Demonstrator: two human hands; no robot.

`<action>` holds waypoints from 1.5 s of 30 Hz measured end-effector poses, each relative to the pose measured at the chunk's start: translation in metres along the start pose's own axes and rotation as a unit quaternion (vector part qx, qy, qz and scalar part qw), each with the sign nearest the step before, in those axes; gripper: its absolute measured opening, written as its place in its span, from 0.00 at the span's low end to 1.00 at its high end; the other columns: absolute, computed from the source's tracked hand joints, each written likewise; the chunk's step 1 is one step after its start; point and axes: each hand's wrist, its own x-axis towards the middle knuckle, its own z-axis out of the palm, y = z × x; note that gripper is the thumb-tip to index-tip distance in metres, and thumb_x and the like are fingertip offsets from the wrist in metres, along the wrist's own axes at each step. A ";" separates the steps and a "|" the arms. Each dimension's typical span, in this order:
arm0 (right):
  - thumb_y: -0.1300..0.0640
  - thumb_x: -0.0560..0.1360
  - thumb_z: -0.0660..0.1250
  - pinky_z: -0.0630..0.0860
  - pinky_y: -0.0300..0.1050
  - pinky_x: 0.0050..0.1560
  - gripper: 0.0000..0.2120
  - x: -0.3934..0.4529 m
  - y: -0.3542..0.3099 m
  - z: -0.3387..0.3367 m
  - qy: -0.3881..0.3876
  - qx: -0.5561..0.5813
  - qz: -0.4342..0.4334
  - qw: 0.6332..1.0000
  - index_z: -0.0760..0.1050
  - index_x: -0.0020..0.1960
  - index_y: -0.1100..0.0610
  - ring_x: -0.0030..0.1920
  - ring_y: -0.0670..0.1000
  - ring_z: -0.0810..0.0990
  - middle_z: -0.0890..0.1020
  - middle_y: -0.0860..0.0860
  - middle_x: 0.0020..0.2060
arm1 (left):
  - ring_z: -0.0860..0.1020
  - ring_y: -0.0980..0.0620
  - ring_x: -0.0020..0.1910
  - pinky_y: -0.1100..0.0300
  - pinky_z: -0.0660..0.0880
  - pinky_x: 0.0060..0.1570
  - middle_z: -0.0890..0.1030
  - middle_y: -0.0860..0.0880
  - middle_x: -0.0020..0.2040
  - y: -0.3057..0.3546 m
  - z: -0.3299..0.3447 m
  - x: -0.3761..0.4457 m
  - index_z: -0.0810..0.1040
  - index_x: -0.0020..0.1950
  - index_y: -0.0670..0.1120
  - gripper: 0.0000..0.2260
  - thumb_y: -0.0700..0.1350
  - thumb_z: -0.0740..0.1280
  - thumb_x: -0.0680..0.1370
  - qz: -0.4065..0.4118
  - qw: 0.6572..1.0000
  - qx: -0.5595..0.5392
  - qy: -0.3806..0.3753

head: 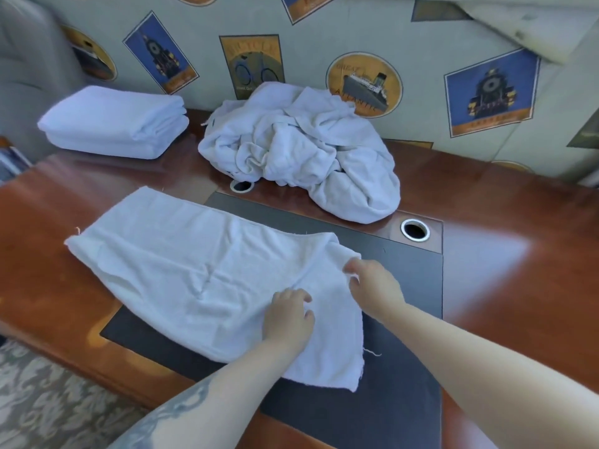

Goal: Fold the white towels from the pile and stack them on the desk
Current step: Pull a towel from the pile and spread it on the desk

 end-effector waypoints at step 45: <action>0.48 0.81 0.46 0.41 0.59 0.76 0.27 0.001 -0.232 0.168 -0.045 -0.105 0.129 0.985 0.41 0.78 0.39 0.78 0.52 0.36 0.40 0.46 0.79 | 0.64 0.47 0.71 0.52 0.62 0.68 0.62 0.52 0.76 -0.312 -0.172 0.015 0.62 0.75 0.50 0.20 0.48 0.55 0.82 0.141 0.963 0.223 -0.057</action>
